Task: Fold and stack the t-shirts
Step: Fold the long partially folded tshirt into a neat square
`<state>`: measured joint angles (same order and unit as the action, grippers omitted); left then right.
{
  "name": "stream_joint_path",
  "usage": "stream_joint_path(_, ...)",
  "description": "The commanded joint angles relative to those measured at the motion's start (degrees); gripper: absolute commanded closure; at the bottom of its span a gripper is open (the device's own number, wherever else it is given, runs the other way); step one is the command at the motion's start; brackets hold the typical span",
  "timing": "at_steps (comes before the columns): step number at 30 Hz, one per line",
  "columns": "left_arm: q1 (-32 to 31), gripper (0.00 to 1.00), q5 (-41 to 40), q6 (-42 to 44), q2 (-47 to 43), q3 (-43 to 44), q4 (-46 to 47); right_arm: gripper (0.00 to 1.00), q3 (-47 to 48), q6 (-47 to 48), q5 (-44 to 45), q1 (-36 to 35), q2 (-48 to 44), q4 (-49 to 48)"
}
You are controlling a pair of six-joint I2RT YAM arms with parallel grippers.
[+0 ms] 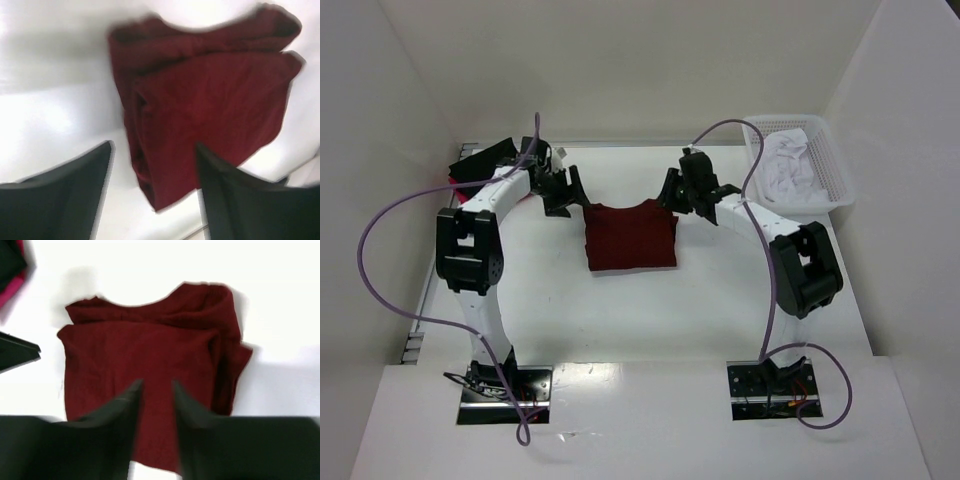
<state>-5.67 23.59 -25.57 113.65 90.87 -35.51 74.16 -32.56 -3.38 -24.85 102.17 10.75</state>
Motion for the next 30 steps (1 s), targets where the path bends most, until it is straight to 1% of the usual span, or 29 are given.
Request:
stream_joint_path(1,1.2,0.17,0.8,1.2,0.9,5.5,4.7,0.51,3.6,1.3,2.2,0.9,0.7,-7.6)
stream_joint_path(2,1.2,0.11,0.8,1.2,1.2,6.6,5.2,0.32,3.6,0.9,2.9,0.9,0.7,-8.5)
stream_joint_path(3,1.2,0.08,0.8,1.4,2.3,8.3,5.0,0.26,3.8,0.8,3.5,1.1,0.7,-9.1)
stream_joint_path(4,1.2,0.07,0.8,1.8,2.4,9.3,4.4,0.22,4.5,0.4,3.5,1.5,0.7,-8.8)
stream_joint_path(5,1.2,0.07,1.0,2.0,2.7,9.9,3.8,0.21,5.4,0.4,3.5,1.5,0.7,-7.9)
stream_joint_path(7,1.2,0.07,1.4,2.4,1.0,8.2,3.5,0.21,5.0,0.4,2.8,1.5,0.0,-7.3)
stream_joint_path(10,1.2,0.09,3.6,2.4,-3.6,2.4,6.0,0.21,0.2,0.4,0.8,1.5,-3.4,-9.3)
stream_joint_path(11,1.2,0.13,4.8,2.2,-4.8,-1.2,6.7,0.21,-2.1,0.3,0.2,1.5,-4.1,-10.2)
stream_joint_path(13,1.1,0.19,8.1,1.7,-7.1,-4.9,9.3,0.22,-4.2,-0.1,-2.6,1.5,-4.7,-11.1)
stream_joint_path(14,0.6,0.25,8.9,1.3,-7.6,-6.9,10.3,0.23,-5.7,-0.1,-3.2,1.5,-4.7,-11.9)
stream_joint_path(15,0.5,0.33,9.5,1.1,-8.0,-9.4,11.7,0.25,-6.3,-0.1,-3.2,1.5,-4.6,-12.0)
stream_joint_path(16,-0.1,0.43,9.3,0.4,-7.9,-10.1,13.3,0.27,-6.8,-0.1,-3.2,1.5,-4.1,-12.6)
stream_joint_path(17,-0.6,0.45,8.7,0.4,-7.2,-10.1,13.4,0.27,-6.8,0.1,-3.1,1.5,-3.9,-12.6)
stream_joint_path(19,-0.6,0.44,6.9,0.4,-5.4,-10.0,13.4,0.27,-6.7,1.6,-2.6,1.5,-2.0,-12.0)
stream_joint_path(20,-0.6,0.42,5.6,0.5,-4.8,-9.6,13.4,0.27,-6.0,2.3,-2.0,1.5,-1.4,-11.9)
stream_joint_path(22,-0.6,0.41,4.4,1.0,-4.0,-9.5,13.4,0.27,-4.6,3.2,-1.5,1.5,-0.1,-11.5)
stream_joint_path(23,-0.6,0.41,4.3,1.0,-3.2,-8.9,13.4,0.27,-4.4,3.6,-1.5,1.5,0.1,-11.5)
stream_joint_path(24,-0.6,0.38,3.8,1.5,-2.2,-8.3,13.4,0.26,-3.6,3.6,-1.5,1.5,1.0,-11.3)
stream_joint_path(28,0.0,0.35,3.2,1.5,0.9,-6.2,13.4,0.26,-0.1,4.2,-1.5,1.5,5.3,-10.0)
stream_joint_path(29,0.1,0.35,3.2,1.6,1.6,-5.6,13.4,0.28,0.5,4.2,-1.5,1.5,6.2,-10.0)
stream_joint_path(30,0.6,0.35,3.2,2.0,2.8,-5.1,13.4,0.33,0.7,4.2,-1.5,1.5,7.7,-10.0)
